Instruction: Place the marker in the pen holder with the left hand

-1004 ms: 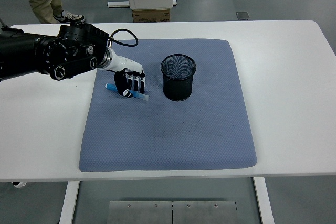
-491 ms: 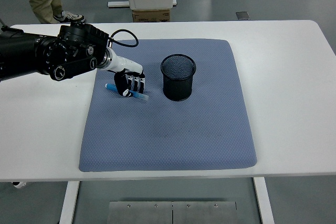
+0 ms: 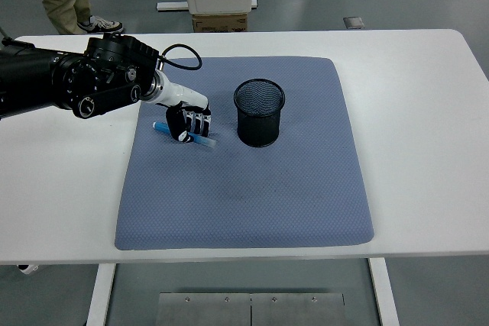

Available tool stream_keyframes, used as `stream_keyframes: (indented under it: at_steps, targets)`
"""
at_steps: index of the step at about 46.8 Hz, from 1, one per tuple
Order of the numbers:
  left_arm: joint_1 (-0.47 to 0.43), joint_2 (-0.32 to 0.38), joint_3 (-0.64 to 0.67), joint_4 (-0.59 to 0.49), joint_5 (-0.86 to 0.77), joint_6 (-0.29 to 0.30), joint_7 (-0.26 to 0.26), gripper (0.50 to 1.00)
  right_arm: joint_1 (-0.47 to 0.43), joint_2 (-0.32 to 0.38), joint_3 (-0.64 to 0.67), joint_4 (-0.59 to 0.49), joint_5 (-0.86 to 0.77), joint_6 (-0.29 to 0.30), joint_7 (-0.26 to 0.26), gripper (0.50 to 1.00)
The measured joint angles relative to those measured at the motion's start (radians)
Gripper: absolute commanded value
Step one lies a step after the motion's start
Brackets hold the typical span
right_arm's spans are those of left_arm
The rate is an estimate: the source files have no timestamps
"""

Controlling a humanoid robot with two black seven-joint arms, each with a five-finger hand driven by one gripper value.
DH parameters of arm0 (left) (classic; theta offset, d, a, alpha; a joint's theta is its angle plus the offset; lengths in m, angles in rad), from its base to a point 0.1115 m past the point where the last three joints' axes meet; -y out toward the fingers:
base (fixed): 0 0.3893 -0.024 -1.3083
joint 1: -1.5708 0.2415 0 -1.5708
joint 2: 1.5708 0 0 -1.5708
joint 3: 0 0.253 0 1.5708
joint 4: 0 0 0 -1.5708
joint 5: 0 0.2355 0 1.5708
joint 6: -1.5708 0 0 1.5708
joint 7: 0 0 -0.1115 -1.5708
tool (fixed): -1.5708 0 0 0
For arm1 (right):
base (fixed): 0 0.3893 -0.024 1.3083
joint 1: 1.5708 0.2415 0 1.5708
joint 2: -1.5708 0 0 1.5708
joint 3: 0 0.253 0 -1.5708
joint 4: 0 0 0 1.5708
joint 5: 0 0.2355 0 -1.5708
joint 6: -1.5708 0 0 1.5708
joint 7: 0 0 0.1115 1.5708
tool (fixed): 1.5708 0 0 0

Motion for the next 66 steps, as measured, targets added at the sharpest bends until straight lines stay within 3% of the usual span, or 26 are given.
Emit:
stream_keyframes:
  at_steps: [30,52,66]
  targets:
    - [-0.016,0.01,-0.021,0.003,0.012,-0.003,-0.004,0.5,0.0,0.0,0.0,0.0,0.0,0.0,0.0,1.0]
    - [-0.056,0.019,-0.054,0.022,-0.029,-0.058,-0.024,0.5,0.0,0.0,0.0,0.0,0.0,0.0,0.0,1.0]
    - [-0.069,0.03,-0.072,0.025,-0.034,-0.06,-0.024,0.5,0.0,0.0,0.0,0.0,0.0,0.0,0.0,1.0]
